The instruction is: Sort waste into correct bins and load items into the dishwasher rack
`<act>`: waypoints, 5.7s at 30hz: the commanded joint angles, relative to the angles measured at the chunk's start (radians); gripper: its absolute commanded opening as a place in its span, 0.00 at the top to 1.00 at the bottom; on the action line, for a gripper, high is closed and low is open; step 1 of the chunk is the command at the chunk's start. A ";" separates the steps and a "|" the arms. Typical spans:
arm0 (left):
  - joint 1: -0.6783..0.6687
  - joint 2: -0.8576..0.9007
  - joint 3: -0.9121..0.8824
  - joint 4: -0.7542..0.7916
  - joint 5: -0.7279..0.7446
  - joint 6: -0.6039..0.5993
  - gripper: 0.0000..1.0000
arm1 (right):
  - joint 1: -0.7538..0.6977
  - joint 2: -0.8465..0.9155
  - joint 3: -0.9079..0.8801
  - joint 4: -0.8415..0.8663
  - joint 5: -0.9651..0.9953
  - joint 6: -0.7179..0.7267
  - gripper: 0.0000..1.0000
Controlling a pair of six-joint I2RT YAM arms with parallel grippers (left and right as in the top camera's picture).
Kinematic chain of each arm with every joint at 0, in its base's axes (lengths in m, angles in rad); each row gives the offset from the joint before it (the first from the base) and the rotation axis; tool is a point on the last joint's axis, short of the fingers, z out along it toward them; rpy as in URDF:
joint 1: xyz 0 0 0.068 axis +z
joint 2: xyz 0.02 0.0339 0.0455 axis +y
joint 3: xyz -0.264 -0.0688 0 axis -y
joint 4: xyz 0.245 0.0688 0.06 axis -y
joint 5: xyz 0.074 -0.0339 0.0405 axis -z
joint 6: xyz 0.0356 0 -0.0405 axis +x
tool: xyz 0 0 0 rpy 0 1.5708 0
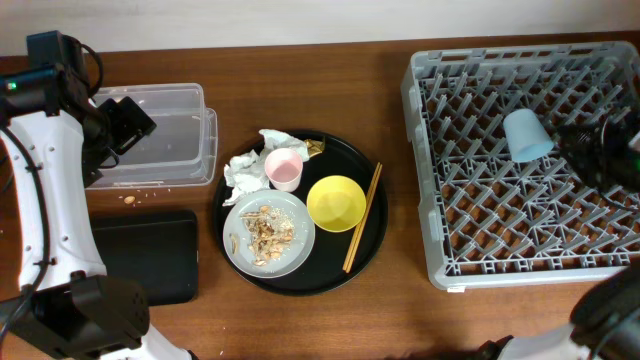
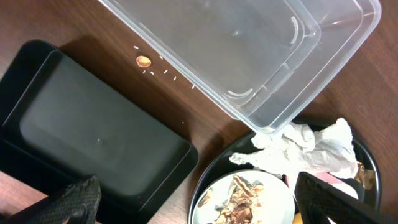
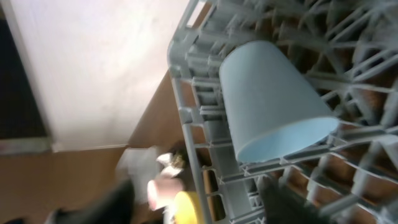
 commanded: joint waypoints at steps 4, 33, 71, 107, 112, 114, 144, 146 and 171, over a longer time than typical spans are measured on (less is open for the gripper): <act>0.005 -0.029 0.018 -0.002 -0.007 -0.009 0.01 | 0.003 -0.111 0.018 -0.021 0.235 0.080 0.16; 0.005 -0.029 0.018 -0.002 -0.007 -0.009 0.01 | 0.287 0.013 0.027 0.056 0.623 0.095 0.96; 0.005 -0.029 0.018 -0.002 -0.007 -0.009 0.01 | 1.253 0.042 0.446 -0.236 0.789 0.069 0.27; 0.005 -0.029 0.018 -0.002 -0.007 -0.009 0.01 | 1.565 0.542 0.560 0.074 1.265 0.370 0.49; 0.005 -0.029 0.018 -0.002 -0.007 -0.009 0.01 | 1.578 0.552 0.560 0.062 1.263 0.387 0.54; 0.005 -0.029 0.018 -0.002 -0.007 -0.009 0.01 | 1.579 0.552 0.560 0.060 1.262 0.387 0.56; 0.005 -0.029 0.018 -0.002 -0.007 -0.009 0.01 | 1.419 0.546 1.285 -0.564 1.291 0.338 0.96; 0.005 -0.029 0.018 -0.002 -0.007 -0.009 0.01 | 1.307 0.545 1.423 -0.661 1.212 0.273 0.96; 0.005 -0.029 0.018 -0.002 -0.007 -0.009 0.01 | 0.404 0.358 0.686 -0.792 -0.138 -0.444 0.96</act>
